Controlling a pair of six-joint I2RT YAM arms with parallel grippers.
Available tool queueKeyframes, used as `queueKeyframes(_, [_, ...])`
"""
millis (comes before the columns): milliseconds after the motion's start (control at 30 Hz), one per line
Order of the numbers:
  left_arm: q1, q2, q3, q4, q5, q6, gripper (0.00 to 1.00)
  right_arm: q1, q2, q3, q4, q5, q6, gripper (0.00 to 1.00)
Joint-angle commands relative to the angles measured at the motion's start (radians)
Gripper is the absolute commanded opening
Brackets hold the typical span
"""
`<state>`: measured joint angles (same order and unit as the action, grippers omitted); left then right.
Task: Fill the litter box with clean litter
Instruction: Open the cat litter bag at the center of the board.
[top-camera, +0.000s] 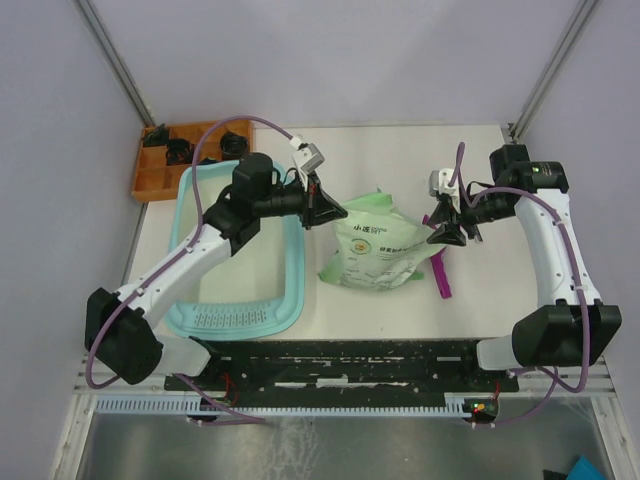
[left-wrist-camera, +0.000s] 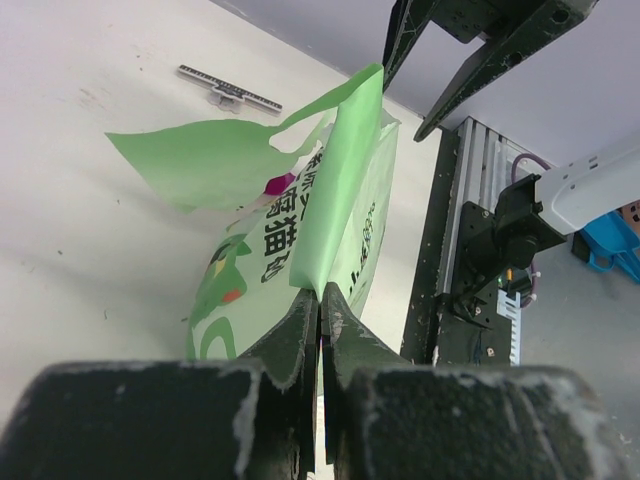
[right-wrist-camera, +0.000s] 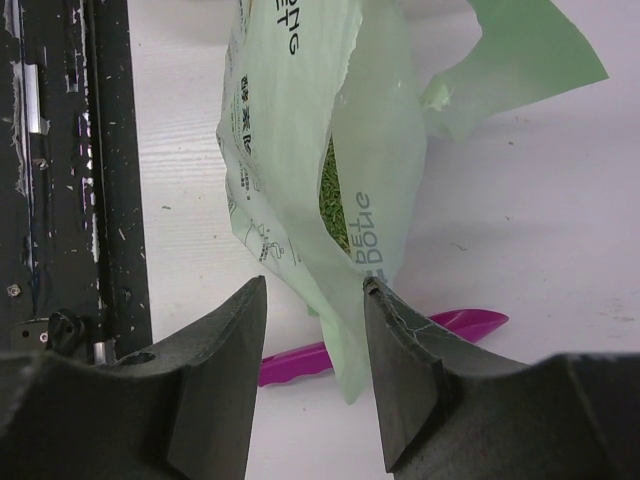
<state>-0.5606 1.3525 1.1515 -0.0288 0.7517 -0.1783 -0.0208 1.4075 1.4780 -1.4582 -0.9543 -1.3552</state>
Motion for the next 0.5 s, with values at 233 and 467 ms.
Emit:
queueKeyframes(233, [0.004, -0.137, 0.028, 0.197, 0.012, 0.0, 0.03, -0.002, -0.006, 0.03, 0.065, 0.011, 0.056, 0.52])
queueKeyframes(467, [0.004, -0.124, 0.029, 0.212, 0.017, -0.007, 0.03, -0.001, 0.071, 0.055, -0.238, -0.032, -0.18, 0.42])
